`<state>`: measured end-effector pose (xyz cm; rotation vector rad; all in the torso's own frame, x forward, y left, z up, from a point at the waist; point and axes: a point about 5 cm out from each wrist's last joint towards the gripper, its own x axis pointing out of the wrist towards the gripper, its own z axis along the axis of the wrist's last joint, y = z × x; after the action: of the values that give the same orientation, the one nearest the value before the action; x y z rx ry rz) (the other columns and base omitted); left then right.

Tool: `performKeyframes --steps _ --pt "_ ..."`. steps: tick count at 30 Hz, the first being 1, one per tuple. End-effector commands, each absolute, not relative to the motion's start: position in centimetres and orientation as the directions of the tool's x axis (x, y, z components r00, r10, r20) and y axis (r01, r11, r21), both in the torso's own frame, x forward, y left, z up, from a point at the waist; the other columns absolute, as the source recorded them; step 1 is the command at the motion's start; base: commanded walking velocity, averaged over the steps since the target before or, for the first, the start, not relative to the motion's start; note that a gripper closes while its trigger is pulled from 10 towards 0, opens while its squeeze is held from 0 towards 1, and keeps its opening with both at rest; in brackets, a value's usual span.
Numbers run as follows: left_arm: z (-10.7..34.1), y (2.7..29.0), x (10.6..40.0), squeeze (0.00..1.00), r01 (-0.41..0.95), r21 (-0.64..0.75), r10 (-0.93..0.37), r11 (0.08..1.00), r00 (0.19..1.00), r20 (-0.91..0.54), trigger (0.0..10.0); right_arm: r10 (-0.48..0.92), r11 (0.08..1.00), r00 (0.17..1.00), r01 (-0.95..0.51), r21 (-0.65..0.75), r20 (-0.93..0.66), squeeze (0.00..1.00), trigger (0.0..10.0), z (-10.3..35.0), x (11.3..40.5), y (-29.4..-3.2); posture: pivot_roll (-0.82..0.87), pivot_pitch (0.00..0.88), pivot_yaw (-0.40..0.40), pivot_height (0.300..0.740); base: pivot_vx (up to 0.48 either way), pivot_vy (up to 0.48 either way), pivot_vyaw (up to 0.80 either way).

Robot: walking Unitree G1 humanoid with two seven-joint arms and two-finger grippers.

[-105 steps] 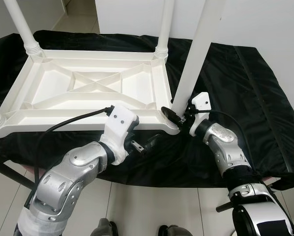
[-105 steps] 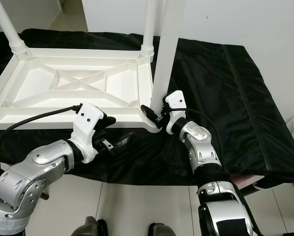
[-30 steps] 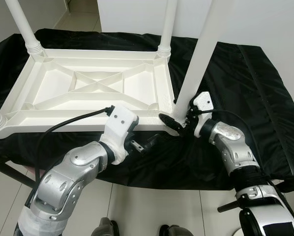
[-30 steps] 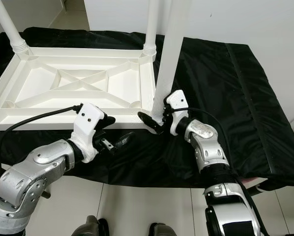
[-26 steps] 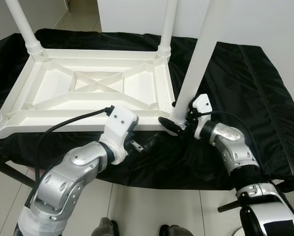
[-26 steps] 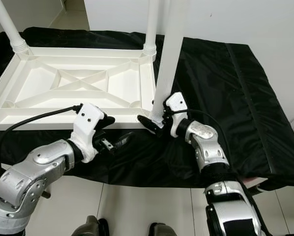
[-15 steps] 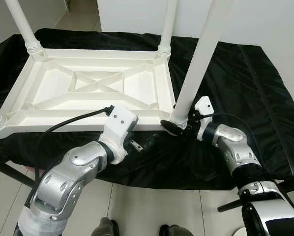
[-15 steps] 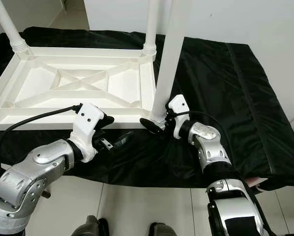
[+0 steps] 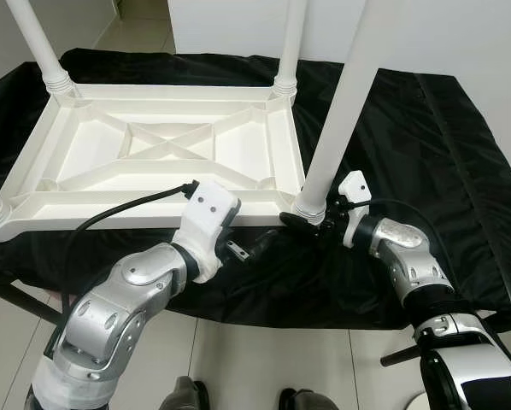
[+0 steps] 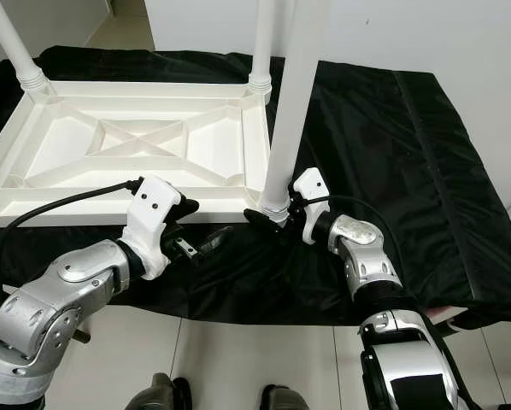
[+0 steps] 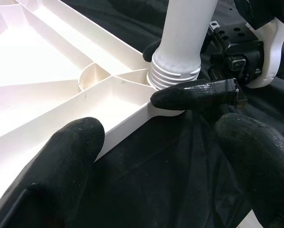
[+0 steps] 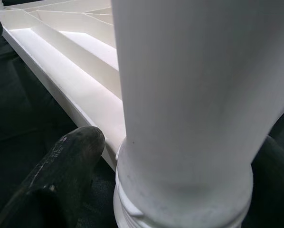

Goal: Building children table

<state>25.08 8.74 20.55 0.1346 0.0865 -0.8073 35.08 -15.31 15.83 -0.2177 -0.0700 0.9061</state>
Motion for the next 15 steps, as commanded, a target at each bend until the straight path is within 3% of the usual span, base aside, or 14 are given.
performKeyframes --steps 1,13,14,15 --pt "20.37 8.63 25.21 0.0 0.729 0.086 -0.716 0.679 0.683 -0.142 10.0 0.794 0.585 0.607 -0.78 -0.22 -0.041 0.0 10.0 15.68 35.09 -15.31 -0.12 0.168 0.041 0.74 0.0 0.0 0.0" --pt "20.36 8.65 25.26 0.0 0.729 0.085 -0.716 0.679 0.683 -0.144 10.0 0.801 0.579 0.597 -0.789 -0.207 -0.035 0.0 10.0 15.56 34.93 -15.56 -0.13 0.178 0.036 0.74 0.0 0.0 0.0" --pt "20.35 8.62 25.27 0.0 0.73 0.085 -0.717 0.678 0.683 -0.144 10.0 0.801 0.581 0.598 -0.789 -0.201 -0.034 0.0 3.8 15.51 34.92 -15.58 -0.14 0.176 0.035 0.74 0.0 0.0 0.0" --pt "20.35 8.62 25.27 0.0 0.73 0.085 -0.717 0.678 0.683 -0.144 10.0 0.801 0.581 0.598 -0.789 -0.201 -0.034 0.0 3.8 15.51 34.92 -15.58 -0.14 0.176 0.035 0.74 0.0 0.0 0.0"
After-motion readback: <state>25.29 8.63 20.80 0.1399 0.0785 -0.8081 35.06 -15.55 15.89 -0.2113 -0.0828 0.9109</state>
